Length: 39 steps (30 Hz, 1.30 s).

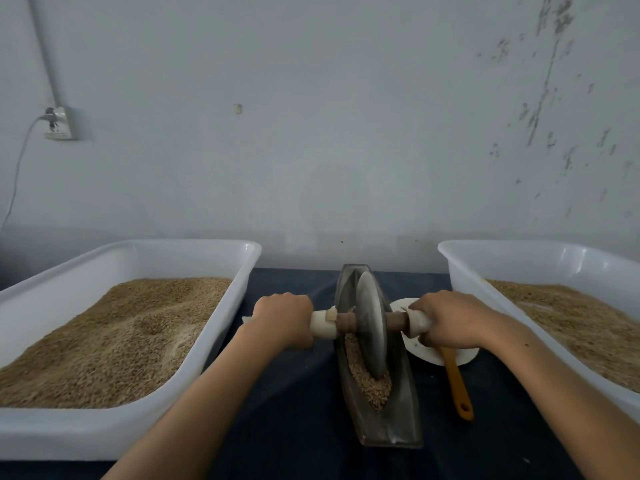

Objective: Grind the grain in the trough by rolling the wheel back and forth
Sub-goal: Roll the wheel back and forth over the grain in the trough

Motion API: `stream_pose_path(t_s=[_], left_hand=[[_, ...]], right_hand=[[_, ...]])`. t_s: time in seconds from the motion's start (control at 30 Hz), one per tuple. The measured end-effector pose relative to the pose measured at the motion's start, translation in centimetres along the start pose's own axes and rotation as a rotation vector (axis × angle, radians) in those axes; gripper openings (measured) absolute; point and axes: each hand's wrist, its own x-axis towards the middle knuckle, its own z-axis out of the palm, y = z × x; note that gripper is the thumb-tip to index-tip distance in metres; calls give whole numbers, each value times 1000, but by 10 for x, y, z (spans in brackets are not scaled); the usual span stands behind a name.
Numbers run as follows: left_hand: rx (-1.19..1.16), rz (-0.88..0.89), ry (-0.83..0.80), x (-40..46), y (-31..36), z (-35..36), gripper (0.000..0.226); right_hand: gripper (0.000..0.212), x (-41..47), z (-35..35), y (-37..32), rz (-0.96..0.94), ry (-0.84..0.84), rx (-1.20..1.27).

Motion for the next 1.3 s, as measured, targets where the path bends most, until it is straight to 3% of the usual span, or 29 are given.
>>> stream_pose_path(t_s=[0.3, 0.43, 0.67, 0.73, 0.93, 1.13, 1.3], left_hand=[[6, -34, 318, 3, 6, 13, 20], [18, -38, 295, 2, 5, 13, 22], [75, 21, 106, -2, 4, 1, 35], [85, 36, 72, -3, 3, -1, 37], [37, 5, 138, 1, 2, 6, 32], [-82, -17, 197, 4, -1, 15, 25], [-84, -10, 88, 2, -3, 13, 32]], right_hand=[[15, 8, 26, -2, 21, 479, -63], [15, 8, 25, 1, 0, 425, -37], [26, 1, 6, 4, 7, 3, 32], [25, -1, 5, 4, 18, -39, 60], [24, -1, 9, -4, 46, 113, -21], [19, 3, 23, -8, -4, 527, -144], [27, 3, 20, -5, -19, 450, -110]])
